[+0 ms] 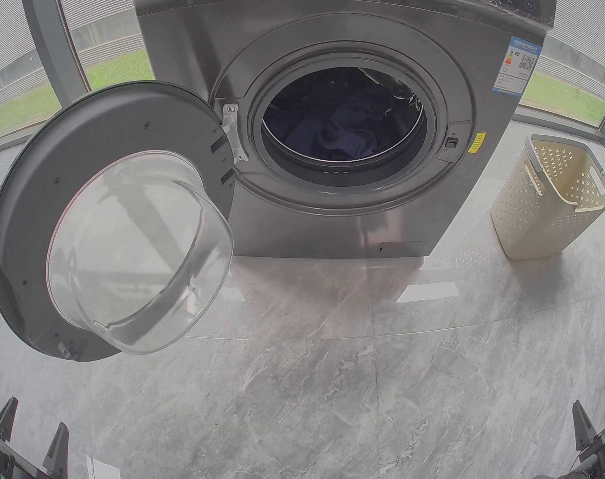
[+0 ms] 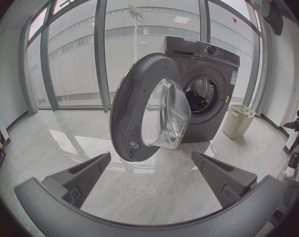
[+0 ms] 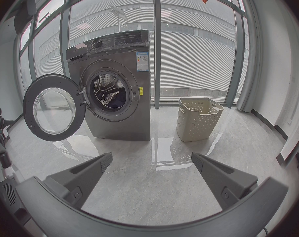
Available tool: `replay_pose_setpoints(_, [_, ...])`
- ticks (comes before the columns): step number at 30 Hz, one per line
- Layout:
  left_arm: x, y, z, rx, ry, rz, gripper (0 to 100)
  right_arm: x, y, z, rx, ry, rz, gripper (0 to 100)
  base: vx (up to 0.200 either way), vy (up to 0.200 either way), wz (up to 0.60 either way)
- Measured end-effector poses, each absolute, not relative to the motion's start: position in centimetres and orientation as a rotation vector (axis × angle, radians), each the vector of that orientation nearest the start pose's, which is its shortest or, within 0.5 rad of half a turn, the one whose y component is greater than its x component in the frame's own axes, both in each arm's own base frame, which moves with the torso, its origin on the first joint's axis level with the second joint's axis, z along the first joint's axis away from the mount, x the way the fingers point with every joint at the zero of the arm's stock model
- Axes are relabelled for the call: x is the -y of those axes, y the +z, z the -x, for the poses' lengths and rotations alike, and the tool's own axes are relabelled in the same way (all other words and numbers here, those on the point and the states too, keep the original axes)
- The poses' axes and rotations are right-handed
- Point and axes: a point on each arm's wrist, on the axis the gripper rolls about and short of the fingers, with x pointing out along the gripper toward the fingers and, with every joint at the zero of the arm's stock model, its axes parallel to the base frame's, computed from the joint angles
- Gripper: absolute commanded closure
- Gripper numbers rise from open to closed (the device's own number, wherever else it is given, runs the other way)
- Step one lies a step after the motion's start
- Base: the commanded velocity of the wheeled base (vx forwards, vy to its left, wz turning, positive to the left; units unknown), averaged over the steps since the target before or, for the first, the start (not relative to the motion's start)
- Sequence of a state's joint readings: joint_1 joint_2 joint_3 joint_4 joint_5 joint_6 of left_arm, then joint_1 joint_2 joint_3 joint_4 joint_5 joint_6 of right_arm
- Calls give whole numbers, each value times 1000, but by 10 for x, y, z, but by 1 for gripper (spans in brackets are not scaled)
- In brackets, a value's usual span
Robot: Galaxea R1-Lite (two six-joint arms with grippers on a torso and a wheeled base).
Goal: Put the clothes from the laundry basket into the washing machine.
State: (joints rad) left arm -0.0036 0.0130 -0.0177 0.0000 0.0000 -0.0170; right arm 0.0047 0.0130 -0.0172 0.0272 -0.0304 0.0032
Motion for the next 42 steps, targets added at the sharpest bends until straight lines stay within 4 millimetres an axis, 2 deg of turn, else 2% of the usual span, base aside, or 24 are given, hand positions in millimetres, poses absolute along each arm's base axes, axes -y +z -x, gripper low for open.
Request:
replay_pose_setpoints(16, [0,81,23,3,-5,15,0,1,78,23,-23,-26,-3,0,0,200,0])
replay_pose_setpoints(31, [0,82,23,17,-3,-11,0,1,78,23,-24,-26,-3,0,0,0,0])
replay_pose_setpoints(34, [0,90,25,62,-6,-15,0,1,78,23,-24,-27,-4,0,0,0,0])
replay_pose_setpoints(39, [0,121,31,139,-33,-17,0,1,78,23,-24,-27,-5,0,0,0,0])
replay_pose_setpoints(42, [0,135,27,130,-60,-15,0,1,78,23,-24,-27,-5,0,0,0,0])
